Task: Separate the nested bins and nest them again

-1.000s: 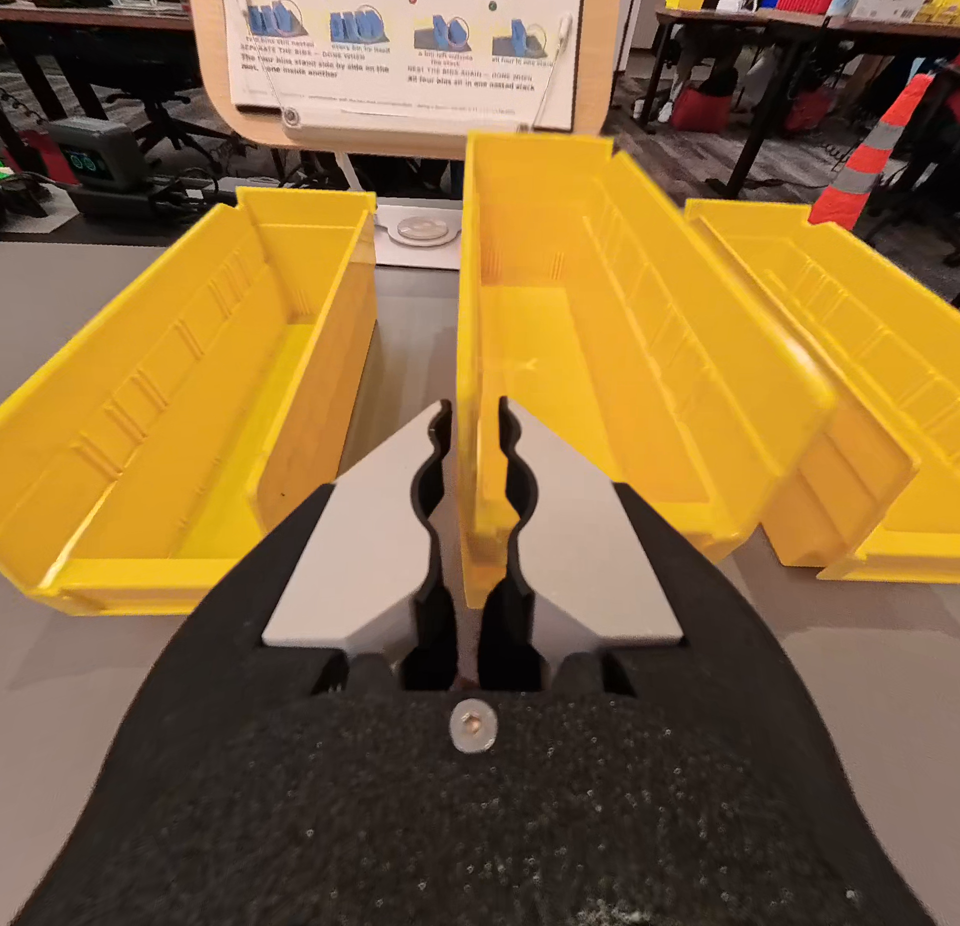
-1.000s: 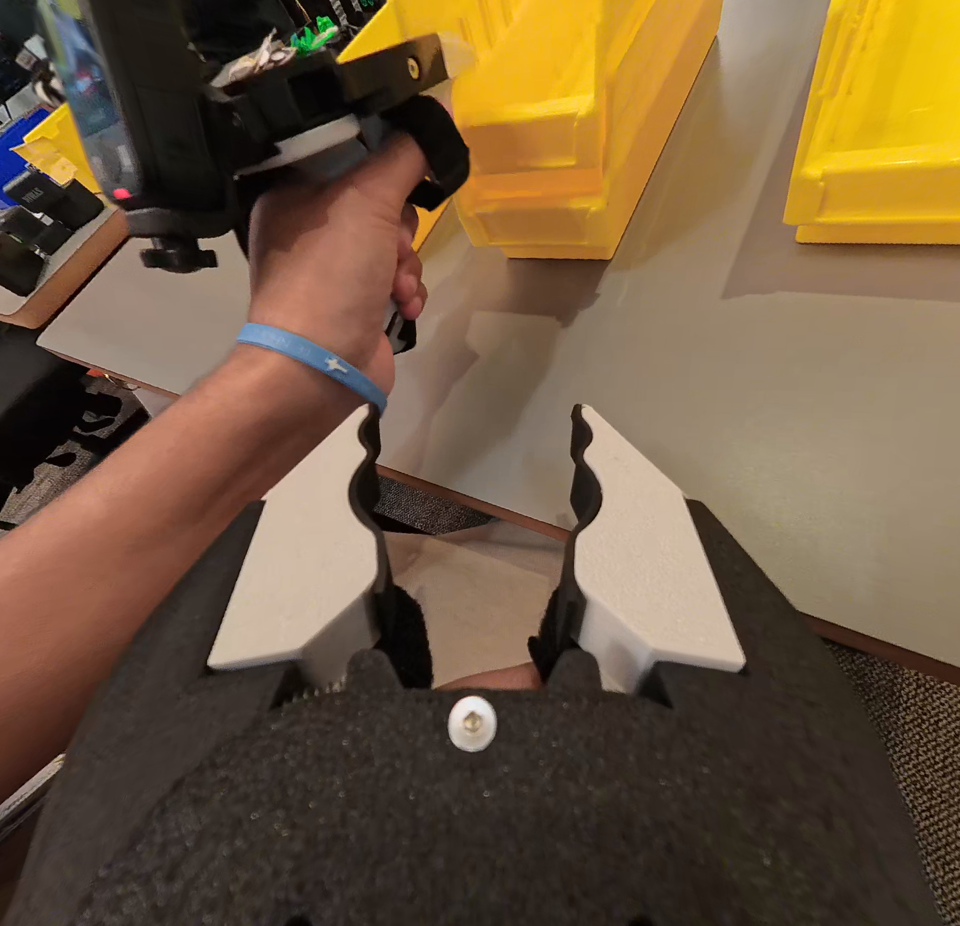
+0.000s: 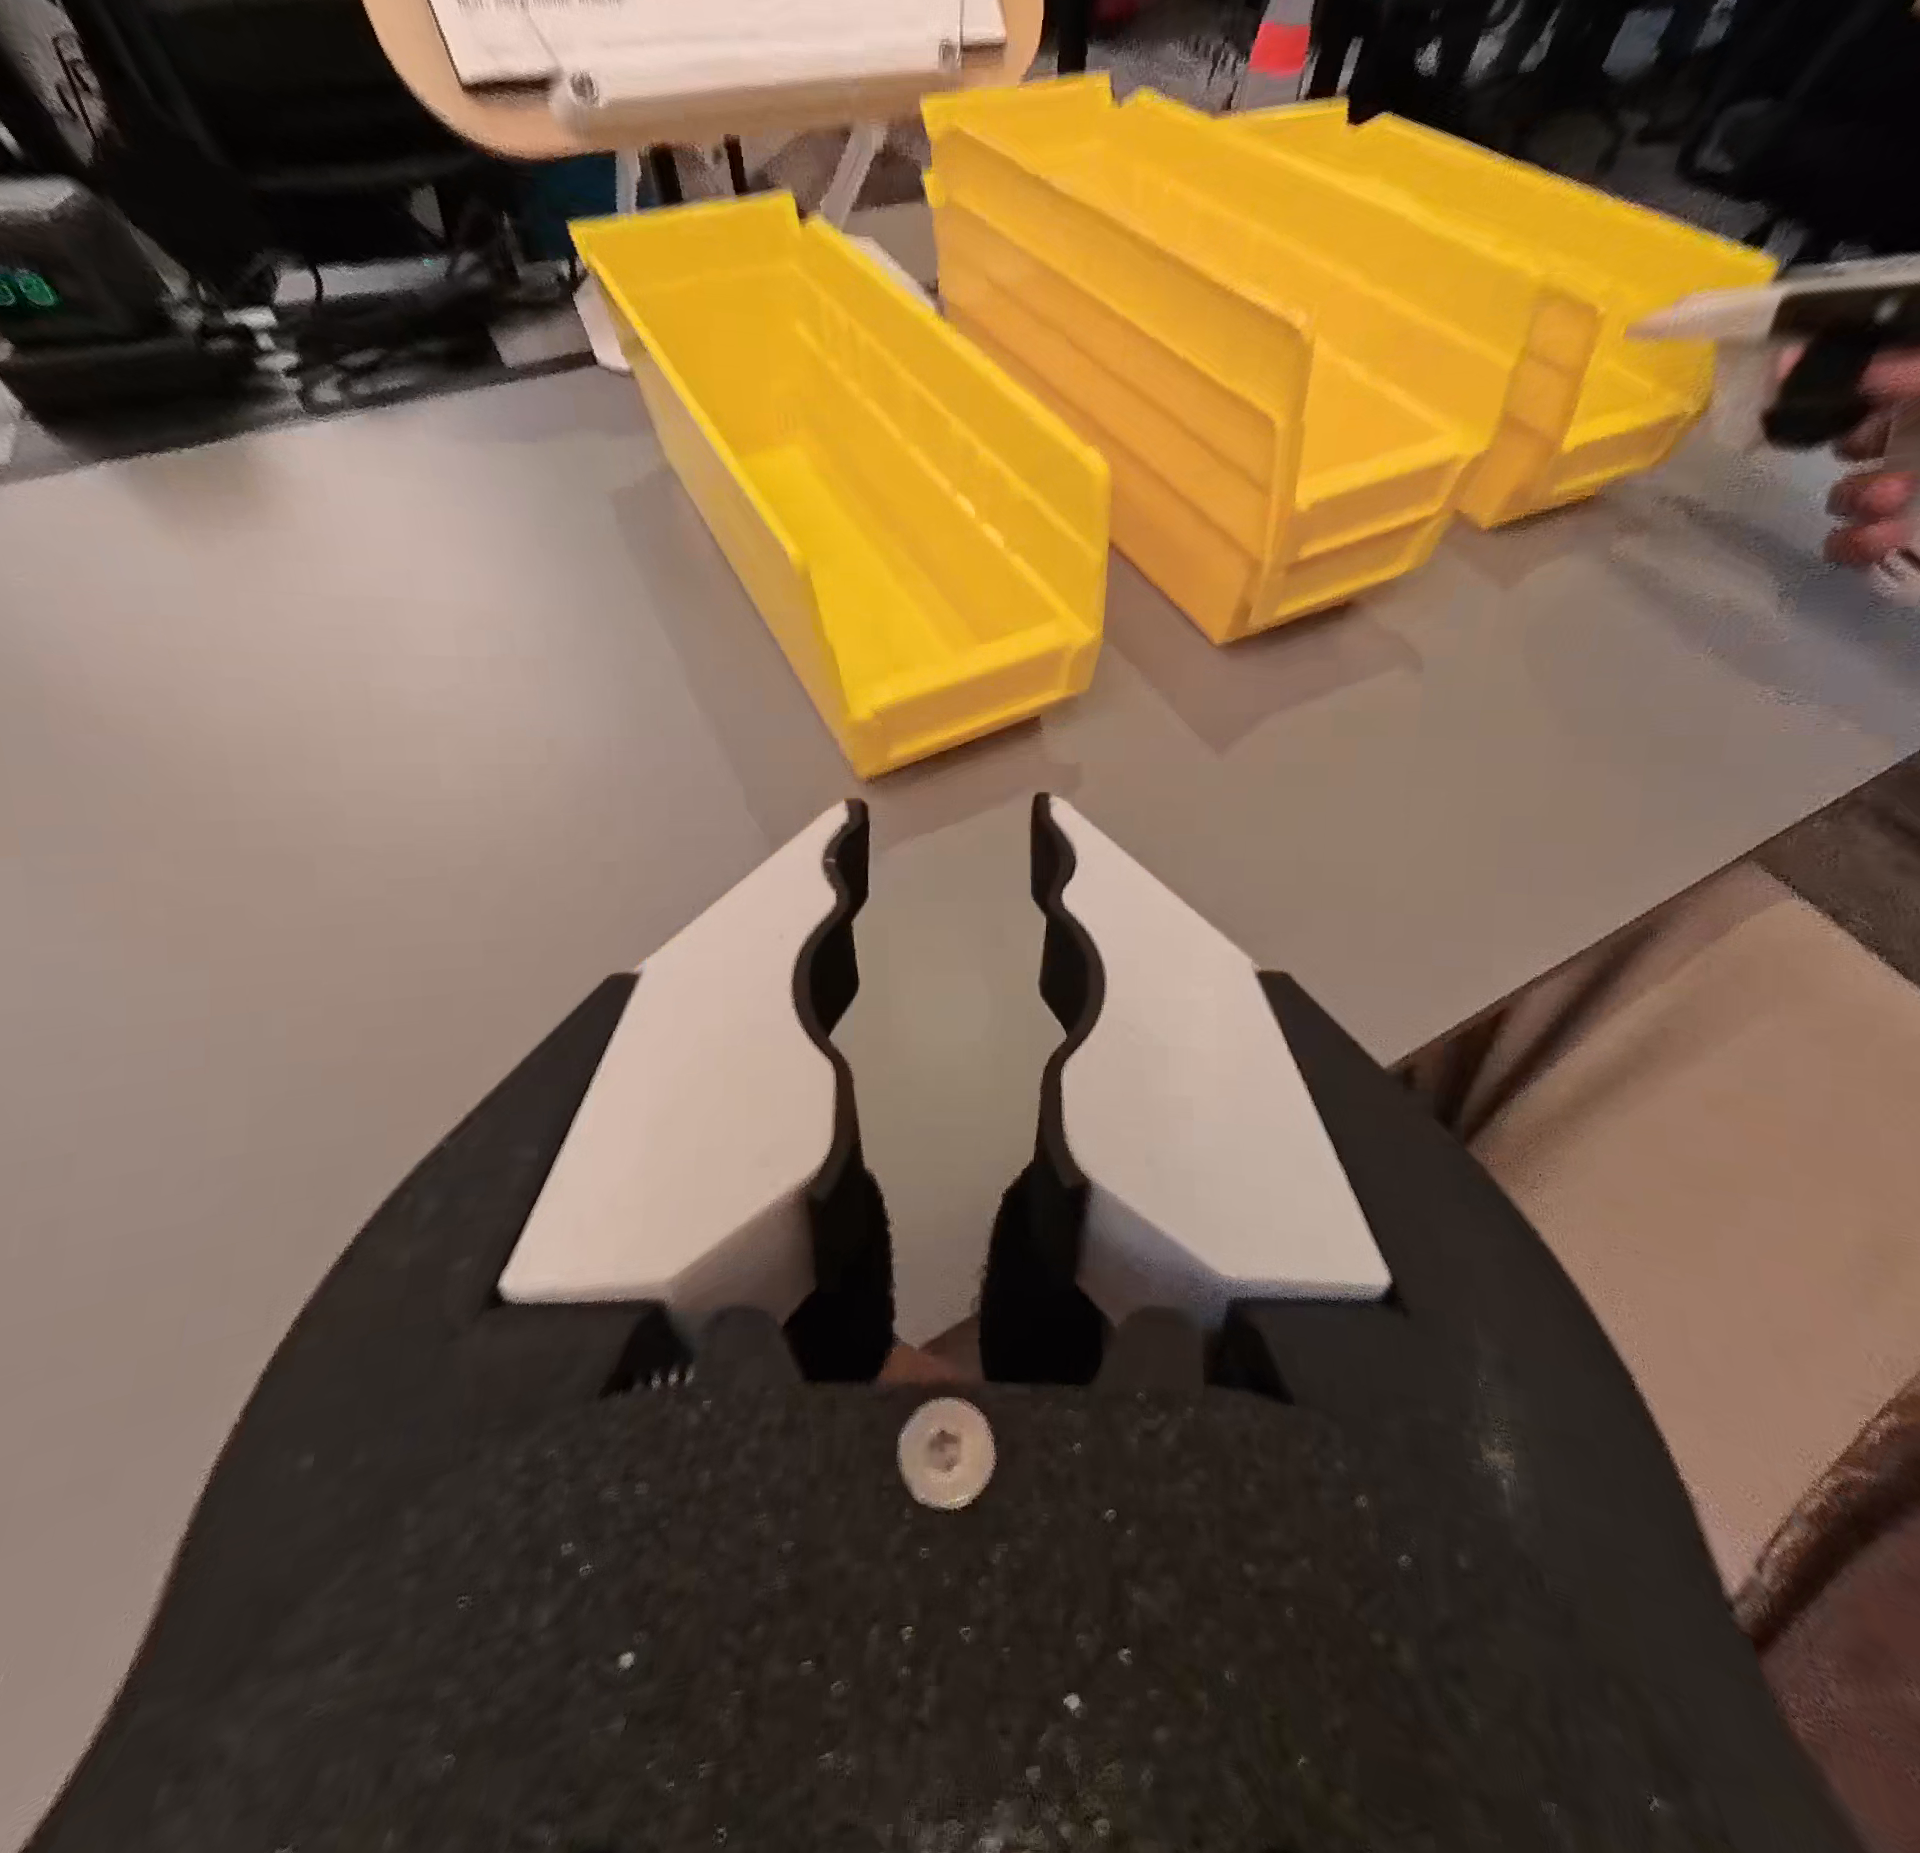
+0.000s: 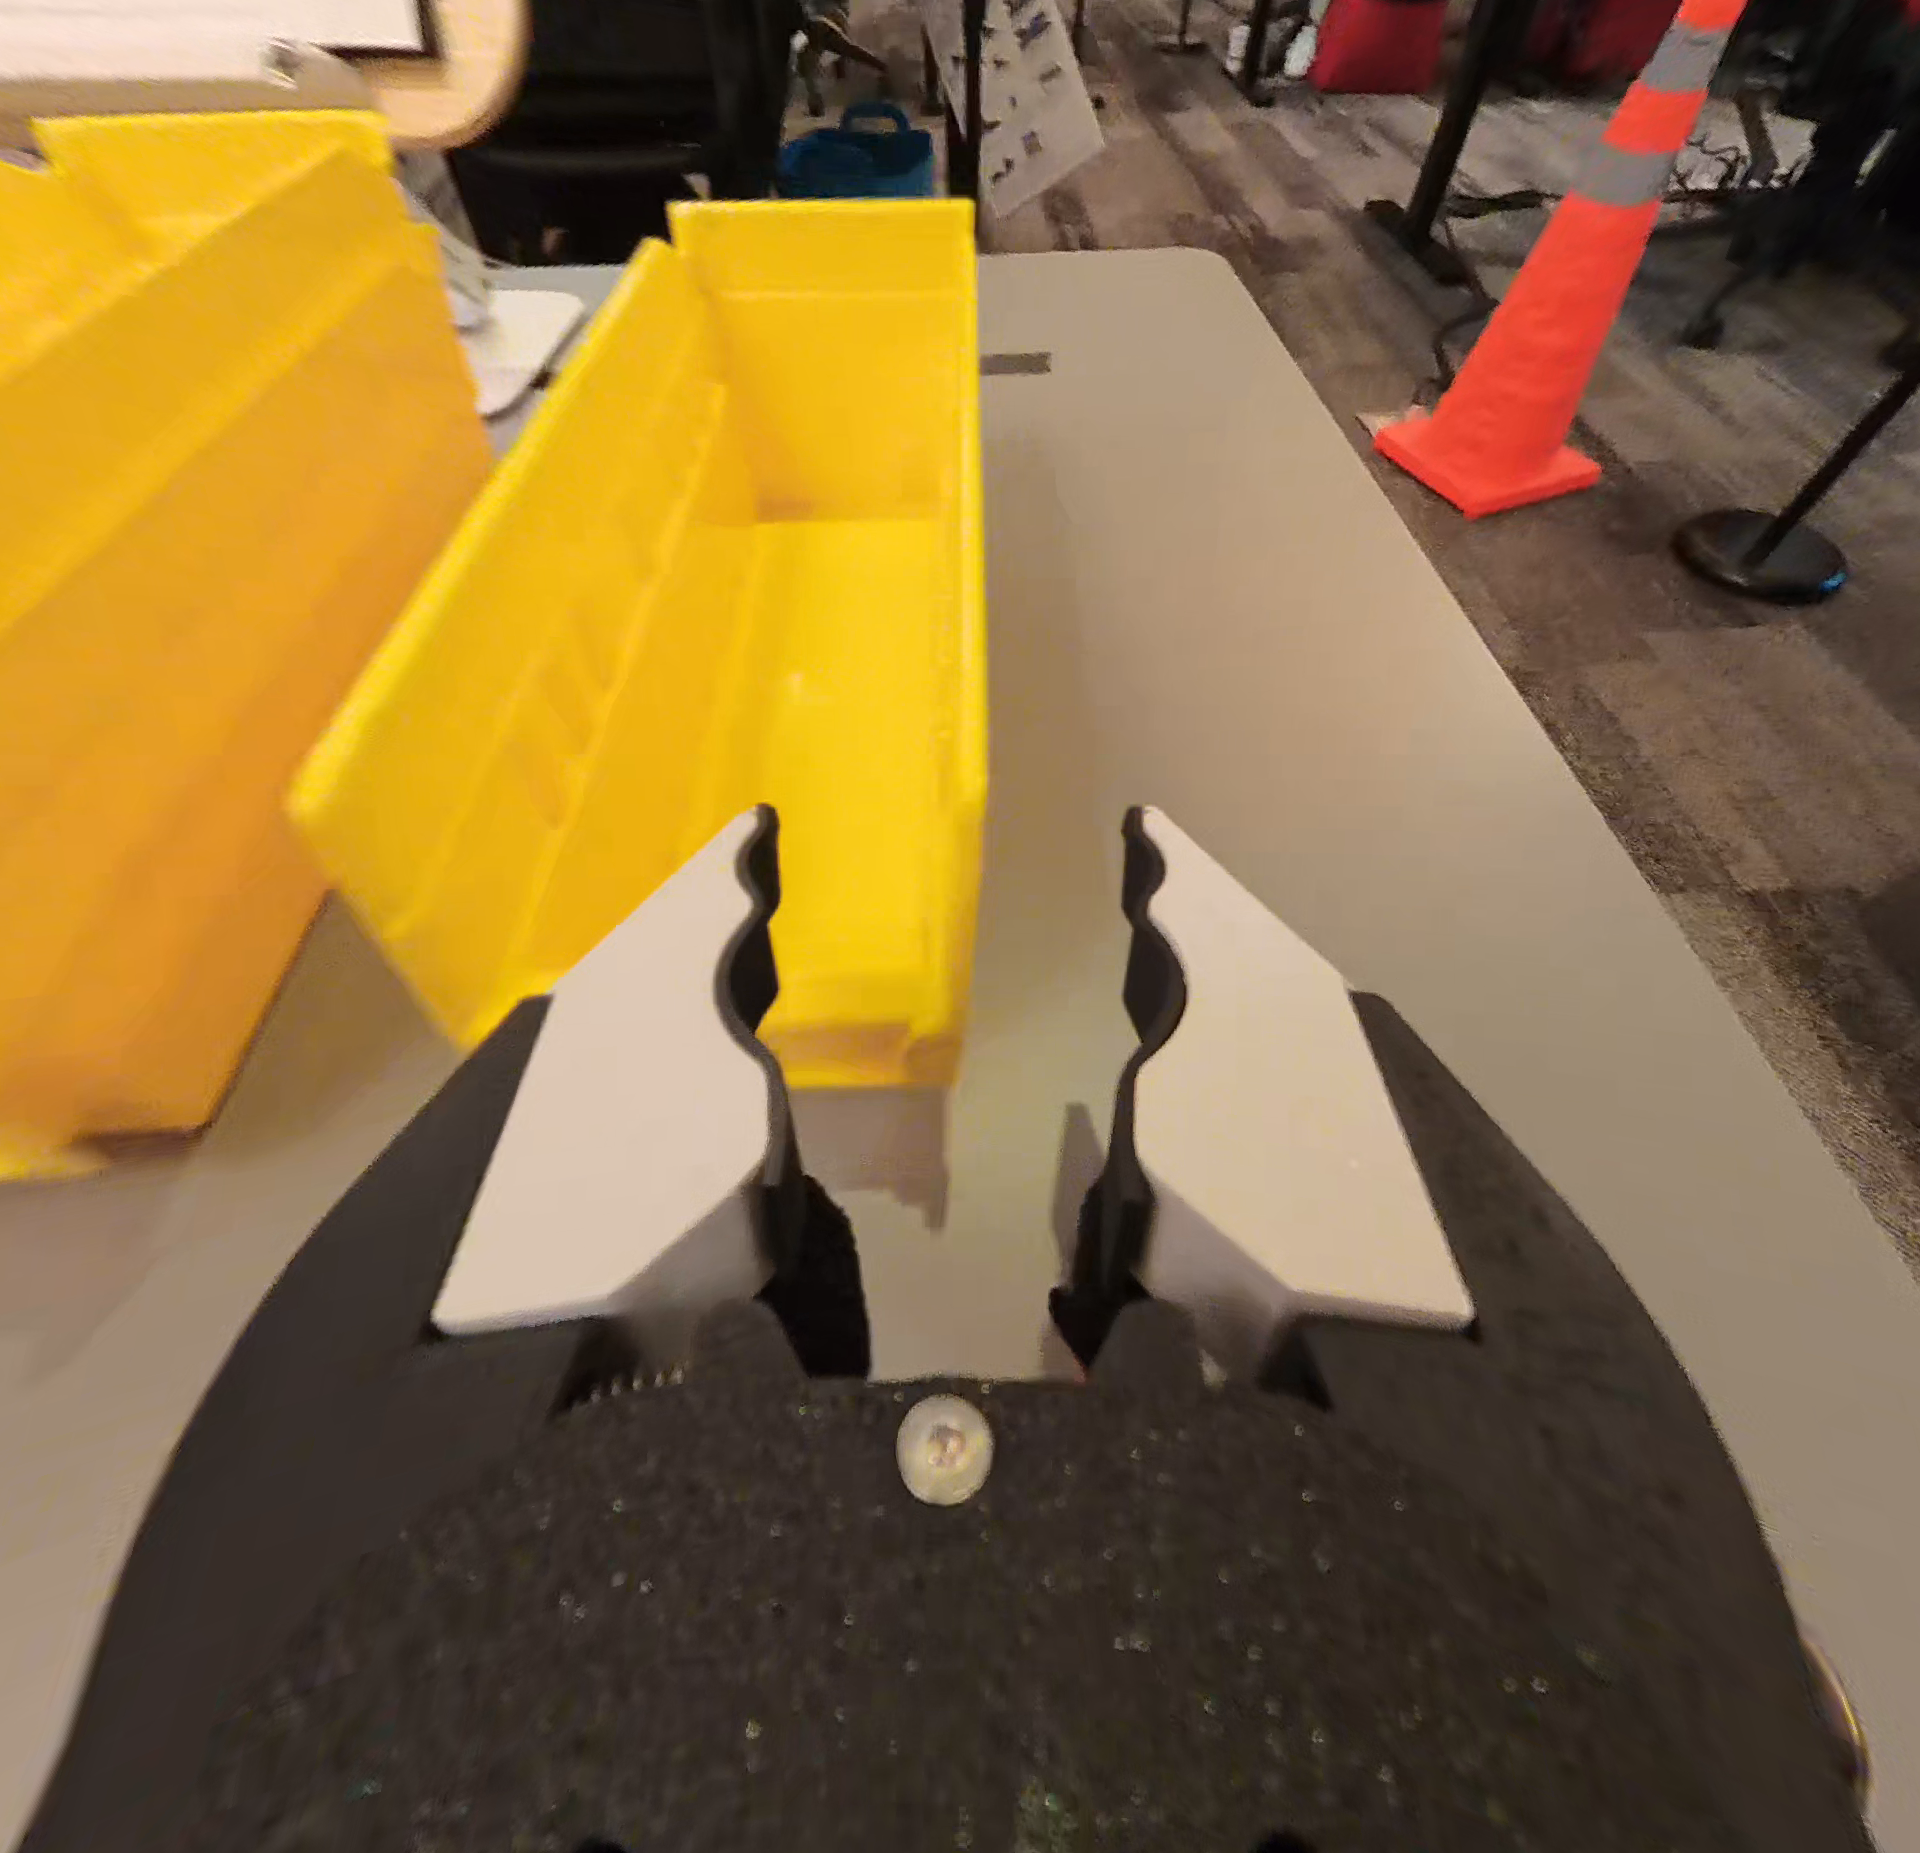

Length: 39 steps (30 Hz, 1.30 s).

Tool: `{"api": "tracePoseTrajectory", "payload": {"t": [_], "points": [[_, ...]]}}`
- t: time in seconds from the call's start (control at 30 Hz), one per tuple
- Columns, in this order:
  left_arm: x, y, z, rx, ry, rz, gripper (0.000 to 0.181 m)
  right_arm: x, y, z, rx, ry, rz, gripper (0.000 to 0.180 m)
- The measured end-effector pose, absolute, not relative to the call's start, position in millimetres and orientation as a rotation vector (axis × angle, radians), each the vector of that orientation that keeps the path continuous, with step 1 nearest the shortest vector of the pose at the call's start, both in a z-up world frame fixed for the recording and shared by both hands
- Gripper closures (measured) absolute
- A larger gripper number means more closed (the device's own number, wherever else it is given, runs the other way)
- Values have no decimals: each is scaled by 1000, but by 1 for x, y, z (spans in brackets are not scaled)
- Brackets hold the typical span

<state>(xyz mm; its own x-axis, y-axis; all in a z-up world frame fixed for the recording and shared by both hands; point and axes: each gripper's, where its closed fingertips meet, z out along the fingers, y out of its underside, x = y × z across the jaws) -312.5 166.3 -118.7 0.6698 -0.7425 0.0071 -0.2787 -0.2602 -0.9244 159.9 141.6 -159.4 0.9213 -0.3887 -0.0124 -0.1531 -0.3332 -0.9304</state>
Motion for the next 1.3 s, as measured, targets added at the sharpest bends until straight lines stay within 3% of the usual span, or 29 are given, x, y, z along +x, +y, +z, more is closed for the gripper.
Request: {"api": "tracePoseTrajectory", "payload": {"t": [0.03,0.13,0.17,0.4,0.77,0.9,1.3], "points": [[-312,166,-124,-1860,817,-557,152,169,148,-164,-1930,415,-271,120],[-309,169,-125,-1874,802,-604,152,176,164,-175,-1960,412,-235,175],[-311,170,-126,-1880,800,-596,152,176,166,-175,-1960,433,-203,176],[-314,171,-129,-1930,743,-690,154,166,158,-151,-1897,511,-115,177],[-308,167,-131,-1942,758,-716,154,65,143,-17,-1702,449,51,177],[-308,167,-130,-1939,756,-723,154,20,160,-18,-1752,436,32,177],[-315,171,-129,-1937,742,-718,155,-1,205,-44,-1833,543,0,177]]}}
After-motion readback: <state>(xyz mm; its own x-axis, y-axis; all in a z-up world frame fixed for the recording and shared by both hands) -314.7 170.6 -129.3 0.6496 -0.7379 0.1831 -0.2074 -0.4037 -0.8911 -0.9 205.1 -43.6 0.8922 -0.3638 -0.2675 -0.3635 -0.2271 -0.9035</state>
